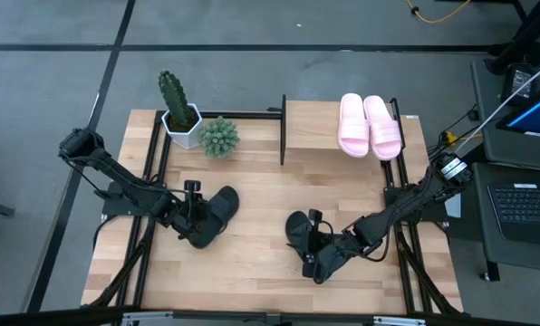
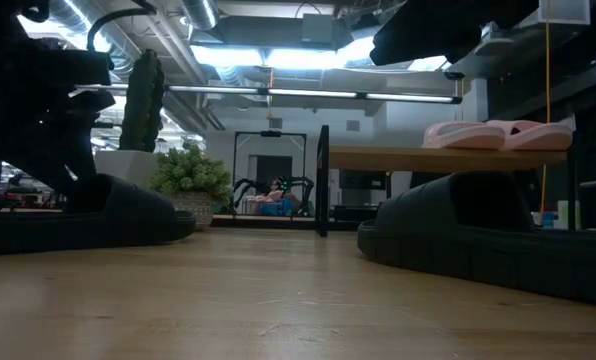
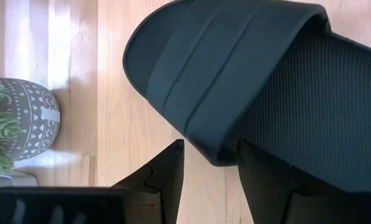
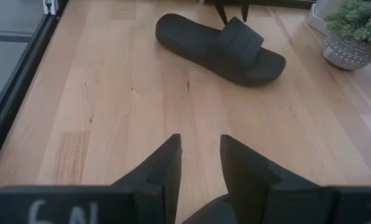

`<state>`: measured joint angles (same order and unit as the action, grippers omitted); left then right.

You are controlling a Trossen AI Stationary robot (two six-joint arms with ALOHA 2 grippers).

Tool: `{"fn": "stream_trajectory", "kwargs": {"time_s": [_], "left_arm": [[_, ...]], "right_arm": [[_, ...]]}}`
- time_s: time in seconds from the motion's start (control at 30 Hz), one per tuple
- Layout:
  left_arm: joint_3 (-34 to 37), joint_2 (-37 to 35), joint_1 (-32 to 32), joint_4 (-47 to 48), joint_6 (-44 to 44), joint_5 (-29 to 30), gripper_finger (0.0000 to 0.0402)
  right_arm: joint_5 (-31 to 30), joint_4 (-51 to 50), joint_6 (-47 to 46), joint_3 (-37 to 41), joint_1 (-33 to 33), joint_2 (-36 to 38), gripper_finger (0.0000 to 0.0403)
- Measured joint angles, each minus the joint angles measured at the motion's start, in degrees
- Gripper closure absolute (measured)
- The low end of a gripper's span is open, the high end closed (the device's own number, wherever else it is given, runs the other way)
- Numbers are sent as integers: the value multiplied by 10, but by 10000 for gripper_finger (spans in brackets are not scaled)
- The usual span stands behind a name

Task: Pick and place slides into the shelf
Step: Put the left black slides on the shelf

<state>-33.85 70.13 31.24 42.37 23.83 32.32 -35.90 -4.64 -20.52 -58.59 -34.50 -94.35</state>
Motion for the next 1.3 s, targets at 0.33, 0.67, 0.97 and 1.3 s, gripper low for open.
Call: {"fn": "stream_trajectory", "kwargs": {"time_s": [0.33,0.67,0.97,1.3], "left_arm": [[0,0,0,-2,0,1,269],[0,0,0,-25,1,3,347],[0,0,-2,-57,58,4,393],[-21,0,-2,-60,114,64,399]], "right_arm": [[0,0,14,0,0,0,290],[0,0,15,0,0,0,290],[0,1,15,0,0,0,290],[0,2,18,0,0,0,290]]}}
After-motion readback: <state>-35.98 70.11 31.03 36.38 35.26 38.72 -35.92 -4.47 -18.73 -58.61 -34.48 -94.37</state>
